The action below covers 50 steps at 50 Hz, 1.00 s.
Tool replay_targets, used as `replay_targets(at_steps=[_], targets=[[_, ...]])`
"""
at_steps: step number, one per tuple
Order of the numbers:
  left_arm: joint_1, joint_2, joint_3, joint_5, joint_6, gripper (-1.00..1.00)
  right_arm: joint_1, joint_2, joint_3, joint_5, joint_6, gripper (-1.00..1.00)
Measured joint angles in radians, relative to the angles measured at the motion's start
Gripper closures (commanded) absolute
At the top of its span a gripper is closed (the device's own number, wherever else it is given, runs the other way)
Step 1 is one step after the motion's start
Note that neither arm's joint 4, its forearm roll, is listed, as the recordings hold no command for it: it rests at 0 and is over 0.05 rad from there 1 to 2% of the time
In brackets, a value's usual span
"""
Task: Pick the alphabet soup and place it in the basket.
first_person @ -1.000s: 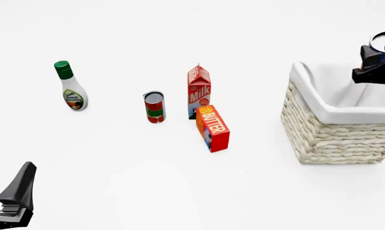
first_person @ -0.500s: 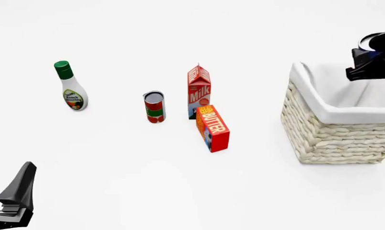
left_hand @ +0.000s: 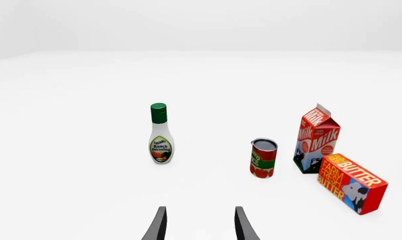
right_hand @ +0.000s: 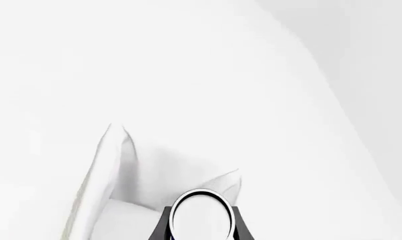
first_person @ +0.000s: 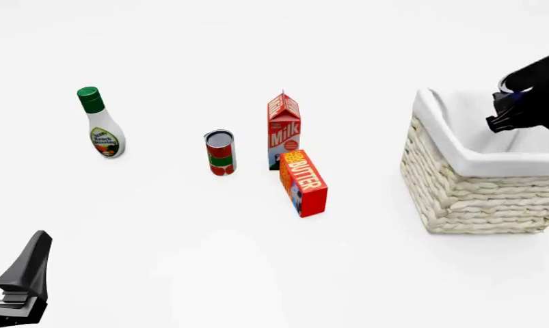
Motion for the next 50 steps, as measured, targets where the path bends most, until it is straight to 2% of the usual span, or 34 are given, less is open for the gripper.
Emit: replay_targets(at_steps=[23, 50], targets=[[0.0, 0.0, 0.0, 0.0, 0.0, -1.0, -0.008, 0.113, -0.052, 0.012, -0.07, 1.0], [0.0, 0.0, 0.0, 0.0, 0.0, -1.0, -0.005, 0.22, -0.12, 0.022, -0.1, 1.0]])
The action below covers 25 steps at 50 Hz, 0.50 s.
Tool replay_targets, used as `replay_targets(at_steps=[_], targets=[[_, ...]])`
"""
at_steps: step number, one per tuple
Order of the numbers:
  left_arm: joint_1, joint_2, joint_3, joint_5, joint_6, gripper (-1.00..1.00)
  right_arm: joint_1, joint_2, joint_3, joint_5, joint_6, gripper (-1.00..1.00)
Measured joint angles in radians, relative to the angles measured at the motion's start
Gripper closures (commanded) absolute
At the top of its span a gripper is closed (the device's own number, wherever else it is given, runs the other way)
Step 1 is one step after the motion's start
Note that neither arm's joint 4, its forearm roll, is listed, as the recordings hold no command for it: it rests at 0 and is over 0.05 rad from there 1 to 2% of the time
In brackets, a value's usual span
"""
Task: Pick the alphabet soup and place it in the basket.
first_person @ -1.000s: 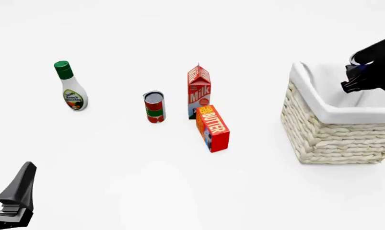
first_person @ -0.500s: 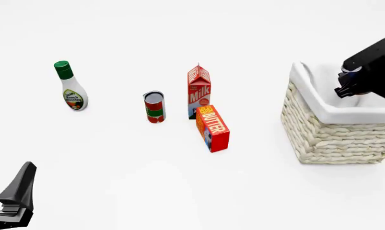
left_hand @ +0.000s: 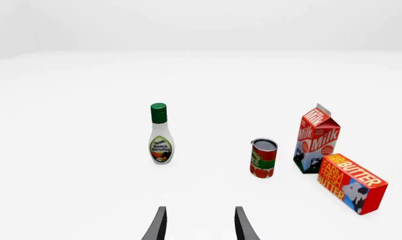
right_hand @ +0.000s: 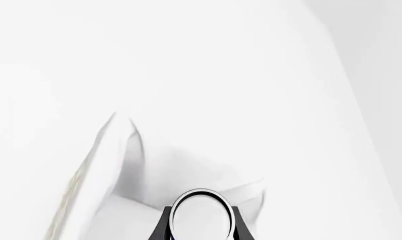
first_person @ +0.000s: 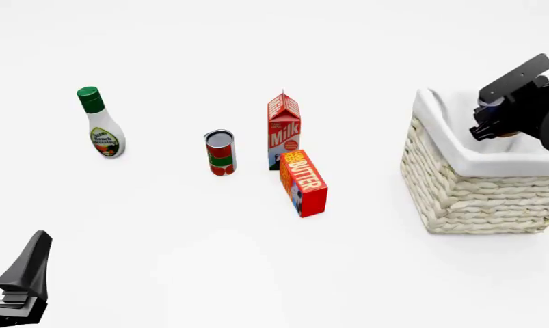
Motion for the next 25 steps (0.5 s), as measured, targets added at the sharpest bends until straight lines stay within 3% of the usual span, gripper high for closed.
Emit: replay_targets(at_steps=[25], targets=[[0.0, 0.0, 0.0, 0.0, 0.0, -1.0, -0.007, 0.073, -0.045, 0.008, -0.014, 1.0]])
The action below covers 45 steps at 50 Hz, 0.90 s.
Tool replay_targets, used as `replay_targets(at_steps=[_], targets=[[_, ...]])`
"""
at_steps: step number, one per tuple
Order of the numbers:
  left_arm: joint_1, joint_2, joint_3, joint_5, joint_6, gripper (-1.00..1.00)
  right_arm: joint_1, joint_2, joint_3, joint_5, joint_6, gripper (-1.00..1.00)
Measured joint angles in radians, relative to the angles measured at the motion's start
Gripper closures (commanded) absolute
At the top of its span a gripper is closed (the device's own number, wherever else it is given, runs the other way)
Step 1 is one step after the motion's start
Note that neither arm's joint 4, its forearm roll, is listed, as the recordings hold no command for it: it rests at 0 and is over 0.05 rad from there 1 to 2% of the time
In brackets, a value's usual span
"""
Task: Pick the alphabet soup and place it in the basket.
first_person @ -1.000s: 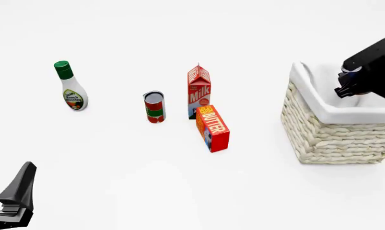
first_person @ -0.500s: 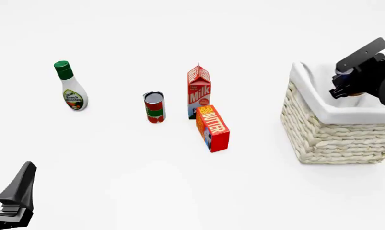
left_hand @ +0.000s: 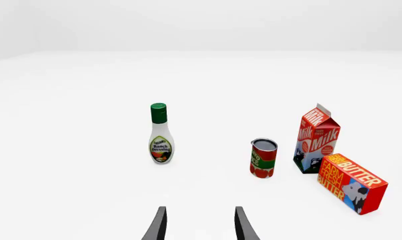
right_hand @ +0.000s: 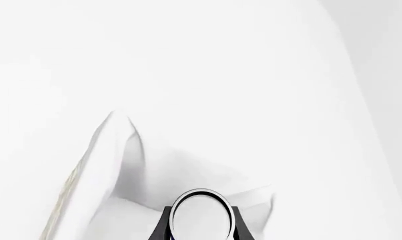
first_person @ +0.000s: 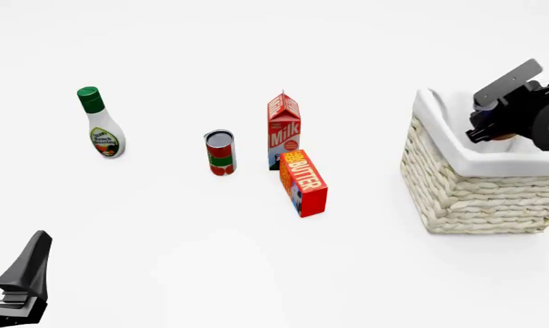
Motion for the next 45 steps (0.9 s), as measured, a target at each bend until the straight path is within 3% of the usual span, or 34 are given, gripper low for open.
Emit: replay_targets(at_steps=[32, 33, 45], targets=[[0.0, 0.0, 0.0, 0.0, 0.0, -1.0, 0.002, 0.045, -0.029, 0.011, -0.004, 1.0], [0.0, 0.0, 0.0, 0.0, 0.0, -1.0, 0.001, 0.045, -0.03, 0.011, -0.004, -1.0], [0.0, 0.0, 0.0, 0.0, 0.0, -1.0, -0.003, 0.037, -0.036, 0.013, 0.009, -1.0]])
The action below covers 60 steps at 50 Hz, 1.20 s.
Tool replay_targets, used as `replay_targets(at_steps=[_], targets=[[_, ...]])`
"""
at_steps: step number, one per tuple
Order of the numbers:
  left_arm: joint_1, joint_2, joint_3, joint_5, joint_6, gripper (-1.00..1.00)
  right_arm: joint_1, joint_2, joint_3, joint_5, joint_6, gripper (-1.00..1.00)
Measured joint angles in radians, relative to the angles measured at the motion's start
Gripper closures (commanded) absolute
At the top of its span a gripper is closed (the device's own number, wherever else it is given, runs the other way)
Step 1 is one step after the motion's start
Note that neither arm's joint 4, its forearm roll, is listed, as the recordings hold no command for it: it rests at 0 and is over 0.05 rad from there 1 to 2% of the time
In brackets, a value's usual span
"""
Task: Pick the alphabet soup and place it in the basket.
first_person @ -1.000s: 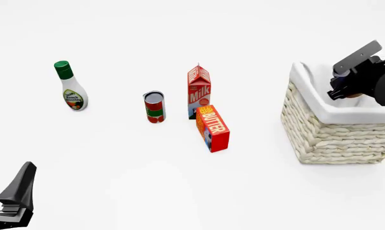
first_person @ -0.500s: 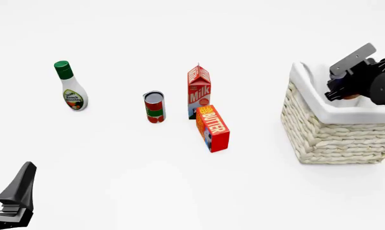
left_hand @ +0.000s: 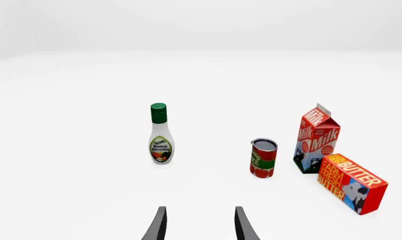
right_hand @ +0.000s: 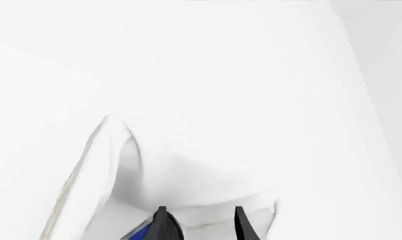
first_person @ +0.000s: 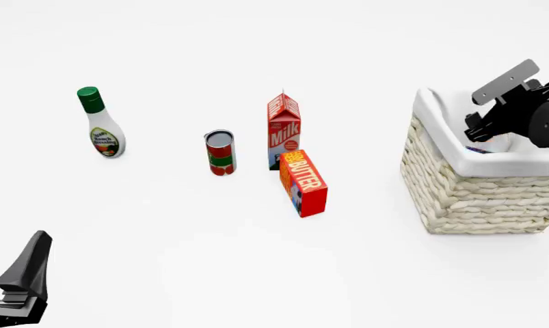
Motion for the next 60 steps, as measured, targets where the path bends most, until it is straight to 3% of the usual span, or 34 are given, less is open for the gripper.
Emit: replay_targets(at_steps=[36, 60], targets=[[0.0, 0.0, 0.0, 0.0, 0.0, -1.0, 0.004, -0.078, 0.021, 0.017, 0.022, -1.0], [0.0, 0.0, 0.0, 0.0, 0.0, -1.0, 0.02, -0.336, 0.107, 0.081, 0.075, -1.0]])
